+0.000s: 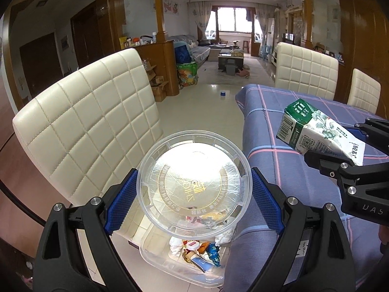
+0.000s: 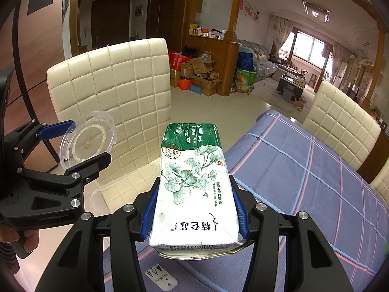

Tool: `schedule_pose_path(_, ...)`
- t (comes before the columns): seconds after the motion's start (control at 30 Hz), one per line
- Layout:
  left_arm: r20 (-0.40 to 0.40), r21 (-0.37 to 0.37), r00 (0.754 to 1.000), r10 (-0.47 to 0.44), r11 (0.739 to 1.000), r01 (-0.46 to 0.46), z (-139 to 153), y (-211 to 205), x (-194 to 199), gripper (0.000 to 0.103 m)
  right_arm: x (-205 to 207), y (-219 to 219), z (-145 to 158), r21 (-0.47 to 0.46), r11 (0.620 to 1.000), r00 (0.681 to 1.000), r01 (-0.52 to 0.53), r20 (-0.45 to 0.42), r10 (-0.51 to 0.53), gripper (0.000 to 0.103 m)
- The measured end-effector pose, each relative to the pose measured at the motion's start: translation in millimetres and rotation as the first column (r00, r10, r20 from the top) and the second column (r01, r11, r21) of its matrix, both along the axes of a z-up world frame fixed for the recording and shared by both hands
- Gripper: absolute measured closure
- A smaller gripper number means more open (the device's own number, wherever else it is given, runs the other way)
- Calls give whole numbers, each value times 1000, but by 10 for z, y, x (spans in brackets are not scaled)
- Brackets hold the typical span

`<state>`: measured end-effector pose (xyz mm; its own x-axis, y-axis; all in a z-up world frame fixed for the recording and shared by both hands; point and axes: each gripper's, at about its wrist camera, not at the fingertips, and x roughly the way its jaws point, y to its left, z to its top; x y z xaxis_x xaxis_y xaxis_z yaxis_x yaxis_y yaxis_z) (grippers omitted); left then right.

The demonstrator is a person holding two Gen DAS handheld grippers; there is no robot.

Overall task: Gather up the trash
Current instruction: 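Carry the lid and tissue pack over the bin and open both tools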

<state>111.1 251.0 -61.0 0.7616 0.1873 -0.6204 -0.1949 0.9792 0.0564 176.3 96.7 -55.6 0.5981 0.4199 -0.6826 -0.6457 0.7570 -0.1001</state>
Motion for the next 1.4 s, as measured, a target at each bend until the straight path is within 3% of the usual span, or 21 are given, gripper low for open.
schedule_pose_path(0.23, -35, -45, 999, 23, 999, -25, -123, 156, 28, 13, 39, 133, -52, -6, 1000, 1000, -14, -6, 14, 53)
schedule_pose_path(0.33, -50, -82, 998, 46, 995, -50, -157, 257, 38, 5, 55, 181, -73, -8, 1000, 1000, -18, -9, 18, 53)
schedule_pose_path(0.43, -46, -102, 997, 56, 993, -60, -178, 346, 13, 4, 61, 218, -96, -12, 1000, 1000, -26, -12, 26, 53)
schedule_pose_path(1.1, -56, -88, 990, 131, 987, -135, -306, 670, -154, 4, 59, 599, -260, -29, 996, 995, -85, -47, 84, 52)
schedule_pose_path(1.27, -58, -91, 988, 140, 985, -145, -335, 715, -163, 4, 29, 677, -246, -58, 996, 997, -74, 4, 75, 50)
schedule_pose_path(1.37, -59, -93, 988, 143, 985, -148, -344, 726, -165, 4, 8, 669, -226, -52, 996, 996, -79, 35, 80, 32)
schedule_pose_path(1.4, -59, -91, 988, 144, 985, -149, -343, 719, -171, 4, 3, 652, -212, -44, 996, 996, -80, 43, 82, 31)
